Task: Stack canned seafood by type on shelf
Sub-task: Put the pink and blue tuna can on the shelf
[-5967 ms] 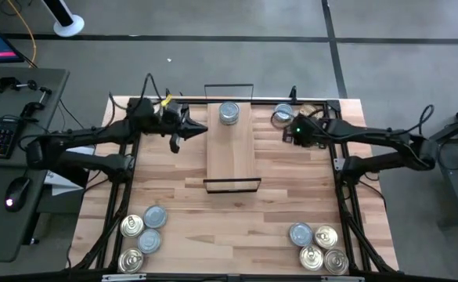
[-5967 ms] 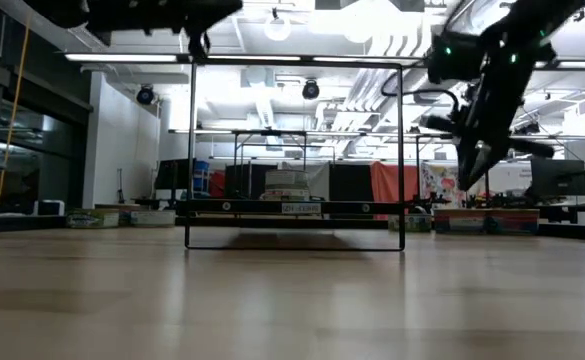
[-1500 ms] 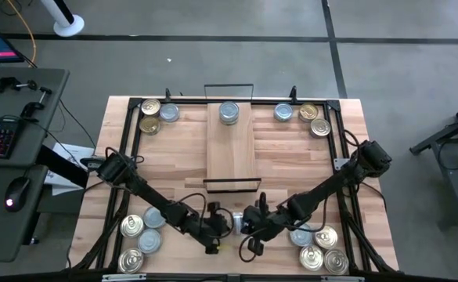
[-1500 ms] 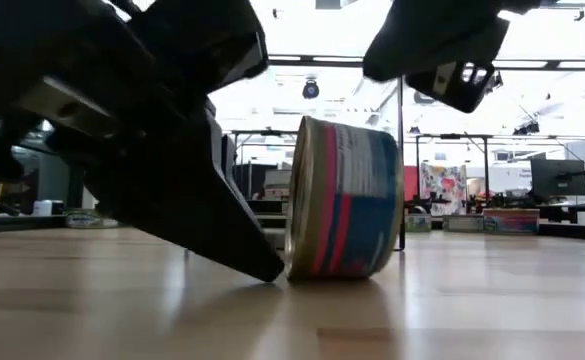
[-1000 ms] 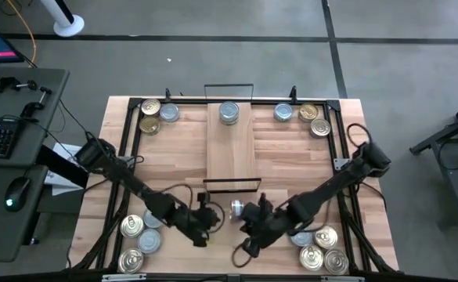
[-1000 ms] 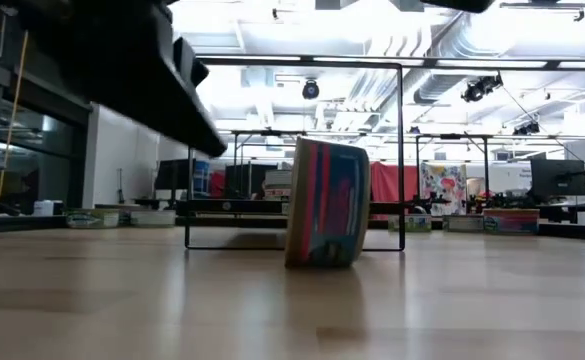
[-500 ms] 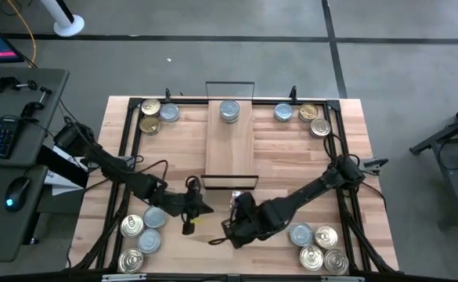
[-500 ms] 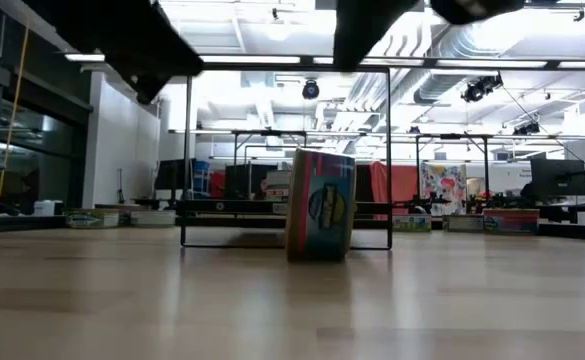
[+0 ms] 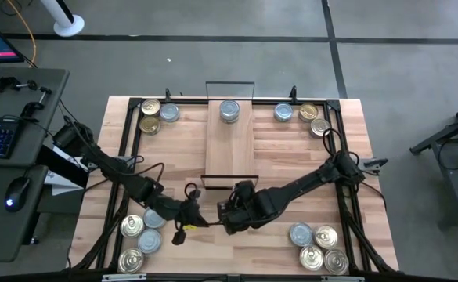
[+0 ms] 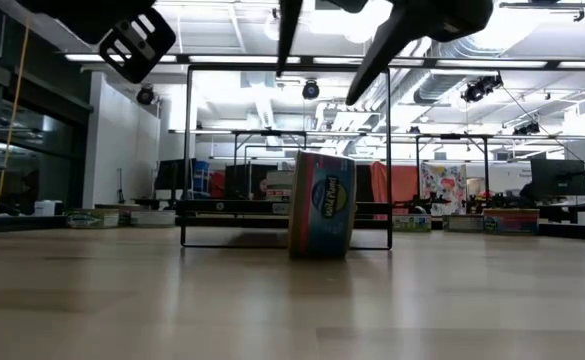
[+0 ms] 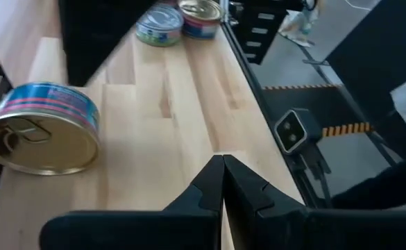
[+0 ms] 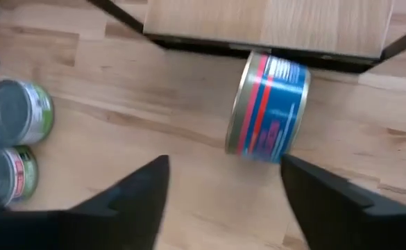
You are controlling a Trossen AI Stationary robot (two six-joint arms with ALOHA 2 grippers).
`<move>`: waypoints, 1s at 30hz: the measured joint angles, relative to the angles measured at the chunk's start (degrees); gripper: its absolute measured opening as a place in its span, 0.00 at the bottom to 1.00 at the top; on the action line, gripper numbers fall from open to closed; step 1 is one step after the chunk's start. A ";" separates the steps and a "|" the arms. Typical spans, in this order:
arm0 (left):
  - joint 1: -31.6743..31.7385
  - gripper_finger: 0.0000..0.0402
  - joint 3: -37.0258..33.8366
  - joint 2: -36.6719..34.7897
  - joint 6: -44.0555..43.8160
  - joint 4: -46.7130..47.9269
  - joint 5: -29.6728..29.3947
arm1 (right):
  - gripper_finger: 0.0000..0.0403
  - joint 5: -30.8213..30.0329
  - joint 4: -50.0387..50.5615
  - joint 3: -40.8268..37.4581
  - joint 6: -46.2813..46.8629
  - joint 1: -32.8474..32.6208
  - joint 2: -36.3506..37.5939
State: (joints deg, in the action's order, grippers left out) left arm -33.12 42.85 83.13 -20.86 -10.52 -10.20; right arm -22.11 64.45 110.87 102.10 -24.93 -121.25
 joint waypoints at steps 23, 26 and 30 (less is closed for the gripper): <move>-0.35 0.00 0.02 0.00 -1.11 -1.14 4.11 | 0.72 3.13 1.54 -0.04 0.35 3.46 -7.04; -0.48 0.00 0.02 -0.07 -0.21 -3.58 4.11 | 0.55 5.08 1.25 -1.71 -0.37 3.88 -7.02; -0.68 0.00 0.02 -1.45 2.31 -2.92 4.09 | 0.41 5.74 1.34 -3.32 -0.78 3.96 -7.00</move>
State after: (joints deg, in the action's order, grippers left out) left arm -33.80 42.87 81.68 -18.56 -13.45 -6.11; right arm -16.36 65.78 107.55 101.32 -20.97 -128.25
